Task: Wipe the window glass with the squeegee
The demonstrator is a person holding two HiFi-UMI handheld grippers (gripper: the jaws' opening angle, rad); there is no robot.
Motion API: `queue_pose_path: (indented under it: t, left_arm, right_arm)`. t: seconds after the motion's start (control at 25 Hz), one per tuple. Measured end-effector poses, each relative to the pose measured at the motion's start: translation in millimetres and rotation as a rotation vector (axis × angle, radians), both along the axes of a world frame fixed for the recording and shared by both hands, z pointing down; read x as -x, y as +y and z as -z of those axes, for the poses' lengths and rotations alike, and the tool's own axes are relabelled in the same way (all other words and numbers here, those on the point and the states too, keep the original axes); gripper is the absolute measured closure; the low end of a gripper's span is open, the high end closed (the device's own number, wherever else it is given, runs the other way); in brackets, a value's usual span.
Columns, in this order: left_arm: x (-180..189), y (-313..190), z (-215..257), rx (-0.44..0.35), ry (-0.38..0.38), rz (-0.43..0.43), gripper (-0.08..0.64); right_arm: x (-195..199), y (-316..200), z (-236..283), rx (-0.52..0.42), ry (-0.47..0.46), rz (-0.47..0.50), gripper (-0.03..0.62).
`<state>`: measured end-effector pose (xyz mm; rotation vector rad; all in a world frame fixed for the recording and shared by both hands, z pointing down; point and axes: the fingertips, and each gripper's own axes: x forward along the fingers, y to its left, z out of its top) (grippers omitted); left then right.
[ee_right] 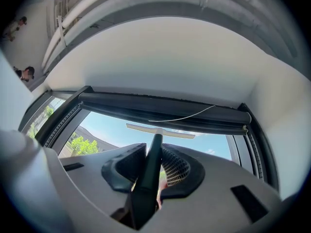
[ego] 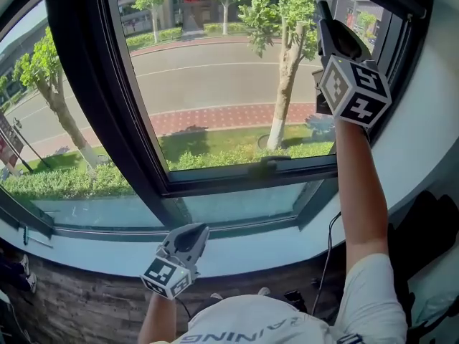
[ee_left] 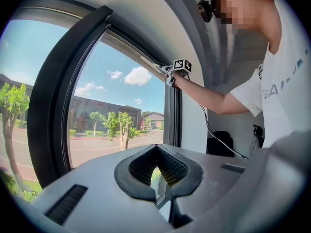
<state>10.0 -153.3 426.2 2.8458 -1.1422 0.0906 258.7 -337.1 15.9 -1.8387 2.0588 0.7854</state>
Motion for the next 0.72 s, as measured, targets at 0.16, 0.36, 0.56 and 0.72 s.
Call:
queue_pose_path:
  t: [0.16, 0.36, 0.56, 0.72]
  left_arm:
    - [-1, 2, 0, 0.006, 0.011, -0.002, 0.546]
    - [0, 3, -3, 0.009, 0.007, 0.008, 0.546]
    - [0, 3, -4, 0.014, 0.007, 0.018, 0.546]
    - [-1, 4, -4, 0.014, 0.005, 0.015, 0.546]
  right_arm:
    - [5, -8, 3, 0.003, 0.008, -0.004, 0.494]
    - [8, -10, 0, -0.005, 0.042, -0.033, 0.494]
    - [9, -10, -8, 0.004, 0.039, -0.036, 0.494]
    - [7, -9, -18, 0.014, 0.039, -0.041, 0.494]
